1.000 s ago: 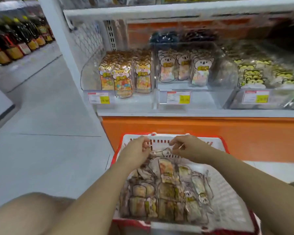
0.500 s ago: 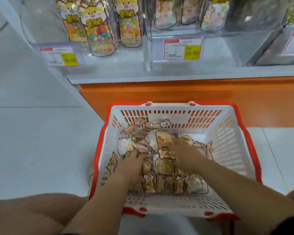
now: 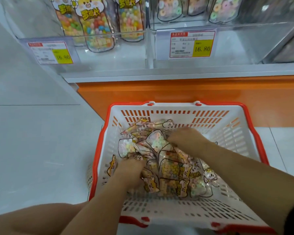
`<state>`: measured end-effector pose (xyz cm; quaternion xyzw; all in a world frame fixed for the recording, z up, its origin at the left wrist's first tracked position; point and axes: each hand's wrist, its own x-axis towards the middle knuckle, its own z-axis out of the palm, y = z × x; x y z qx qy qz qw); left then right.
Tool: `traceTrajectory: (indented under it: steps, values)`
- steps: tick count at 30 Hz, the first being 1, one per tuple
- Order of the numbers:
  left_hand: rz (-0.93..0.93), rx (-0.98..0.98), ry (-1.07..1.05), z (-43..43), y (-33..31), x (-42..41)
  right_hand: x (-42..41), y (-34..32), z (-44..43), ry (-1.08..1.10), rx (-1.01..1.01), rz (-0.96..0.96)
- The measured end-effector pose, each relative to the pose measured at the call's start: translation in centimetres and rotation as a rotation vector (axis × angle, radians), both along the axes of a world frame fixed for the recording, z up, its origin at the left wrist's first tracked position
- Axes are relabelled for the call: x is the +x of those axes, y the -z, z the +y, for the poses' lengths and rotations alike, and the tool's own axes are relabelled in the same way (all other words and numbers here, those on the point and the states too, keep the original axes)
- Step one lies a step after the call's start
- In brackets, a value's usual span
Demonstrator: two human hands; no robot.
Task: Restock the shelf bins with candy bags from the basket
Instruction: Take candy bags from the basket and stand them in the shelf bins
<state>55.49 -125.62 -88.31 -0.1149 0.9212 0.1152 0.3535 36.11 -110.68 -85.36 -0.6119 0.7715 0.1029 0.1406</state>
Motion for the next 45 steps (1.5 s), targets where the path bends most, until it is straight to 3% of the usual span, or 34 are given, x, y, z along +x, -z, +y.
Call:
traceTrajectory:
  steps: [8, 11, 14, 17, 20, 24, 31, 34, 40, 45]
  values:
    - [0.21, 0.486, -0.66, -4.3, -4.1, -1.3, -4.5, -5.4, 3.2, 0.745, -0.45, -0.502]
    - [0.313, 0.612, -0.819, -4.3, -7.3, -2.1, -4.2, -7.7, 3.1, 1.023, -0.664, -0.833]
    - [0.413, 0.652, -1.011, -3.4, -9.5, -3.0, -2.8, -10.3, 2.9, 1.157, -0.847, -1.07]
    - [0.512, 0.773, -1.152, -1.5, -12.2, -3.8, -0.1, -12.9, 2.5, 1.223, -0.899, -1.286]
    - [0.59, 0.938, -1.238, 0.8, -14.5, -4.1, 2.7, -14.6, 3.0, 1.229, -0.881, -1.255]
    - [0.622, 1.052, -1.292, 3.8, -16.3, -3.4, 4.9, -15.2, 4.6, 1.32, -1.002, -1.188]
    - [0.577, 1.29, -1.64, 8.4, -16.3, -1.5, 7.4, -15.5, 6.7, 1.3, -0.806, -1.378]
    - [0.547, 1.405, -1.62, 8.7, -16.7, -1.4, 7.6, -15.4, 6.2, 1.255, -0.74, -1.351]
    - [0.655, 1.557, -1.54, 8.1, -17.8, -2.4, 6.7, -16.3, 5.1, 1.32, -0.966, -1.543]
    - [0.819, 1.604, -1.714, 6.9, -17.4, -3.2, 5.8, -16.2, 4.8, 1.552, -1.254, -1.576]
